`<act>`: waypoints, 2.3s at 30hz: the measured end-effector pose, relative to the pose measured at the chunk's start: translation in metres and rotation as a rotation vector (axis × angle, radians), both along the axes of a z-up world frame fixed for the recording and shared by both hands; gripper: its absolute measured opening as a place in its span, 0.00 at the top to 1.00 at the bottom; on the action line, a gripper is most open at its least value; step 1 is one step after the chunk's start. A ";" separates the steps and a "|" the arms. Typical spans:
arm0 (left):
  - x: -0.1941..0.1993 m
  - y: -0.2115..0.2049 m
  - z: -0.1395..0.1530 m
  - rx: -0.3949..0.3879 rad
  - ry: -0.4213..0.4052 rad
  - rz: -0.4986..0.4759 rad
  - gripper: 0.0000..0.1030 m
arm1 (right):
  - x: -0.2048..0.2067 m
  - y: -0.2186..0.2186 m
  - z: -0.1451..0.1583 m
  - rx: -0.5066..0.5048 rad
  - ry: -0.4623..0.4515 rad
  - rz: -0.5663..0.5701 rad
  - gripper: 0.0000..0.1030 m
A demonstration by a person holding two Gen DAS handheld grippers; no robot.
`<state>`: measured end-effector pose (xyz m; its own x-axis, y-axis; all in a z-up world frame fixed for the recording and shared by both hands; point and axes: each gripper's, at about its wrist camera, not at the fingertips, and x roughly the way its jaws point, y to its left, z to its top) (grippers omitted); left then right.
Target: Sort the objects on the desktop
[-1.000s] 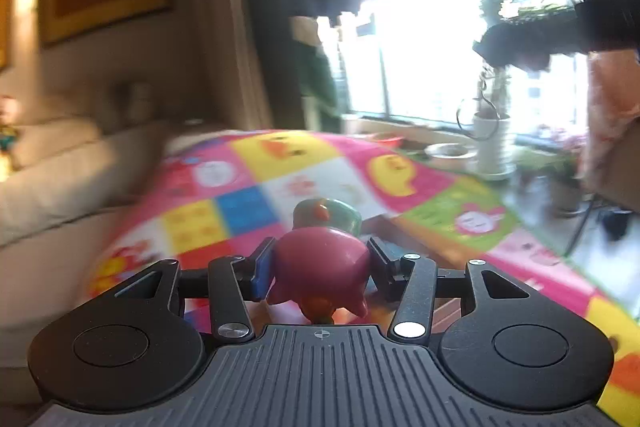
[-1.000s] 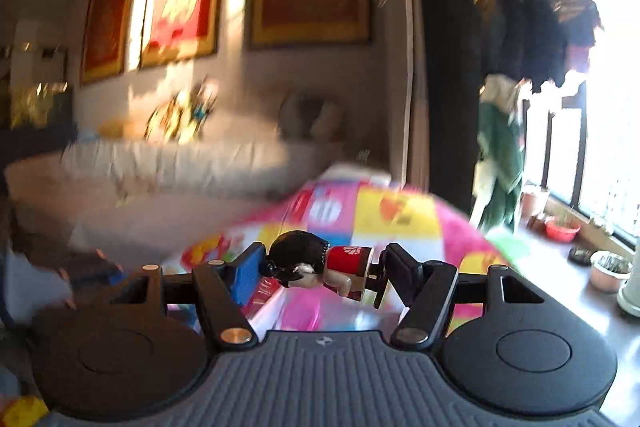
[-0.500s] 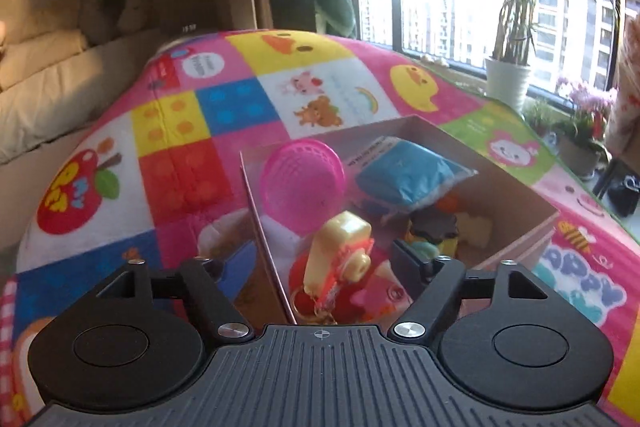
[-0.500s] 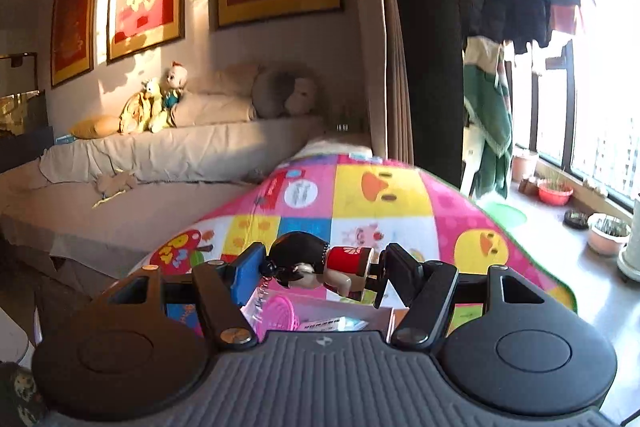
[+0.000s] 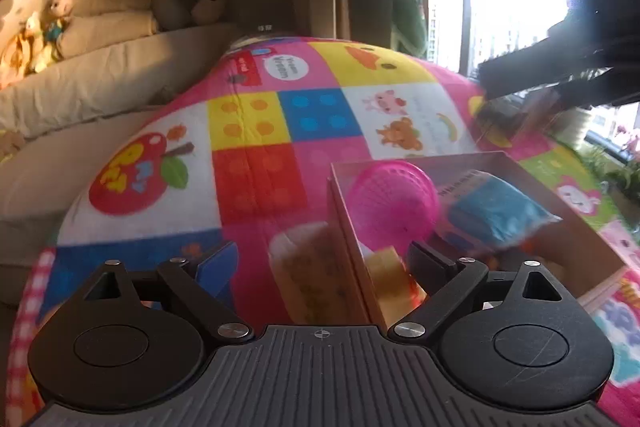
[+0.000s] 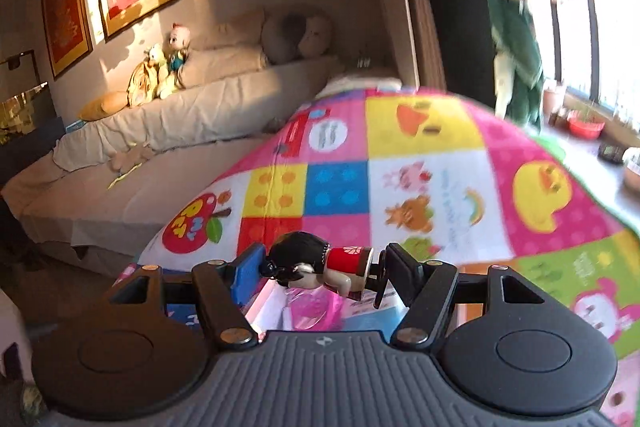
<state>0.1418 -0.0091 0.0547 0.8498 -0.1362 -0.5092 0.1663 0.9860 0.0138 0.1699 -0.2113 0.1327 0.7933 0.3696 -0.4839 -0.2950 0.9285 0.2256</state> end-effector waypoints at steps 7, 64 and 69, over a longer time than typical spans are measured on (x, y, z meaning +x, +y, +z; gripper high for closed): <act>-0.038 0.015 -0.006 -0.064 0.047 -0.029 0.03 | 0.002 -0.006 -0.024 0.018 0.049 -0.043 0.24; -0.102 0.016 -0.056 0.017 0.156 0.203 0.00 | -0.132 0.037 -0.129 -0.340 0.138 -0.005 0.00; -0.108 0.022 -0.056 0.024 0.153 0.215 0.00 | -0.125 0.024 -0.132 -0.225 0.142 -0.064 0.00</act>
<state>0.0335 0.0127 -0.0015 0.7709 0.0527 -0.6348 -0.0449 0.9986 0.0284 0.0447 -0.1878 0.0005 0.7297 0.1915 -0.6564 -0.2144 0.9756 0.0464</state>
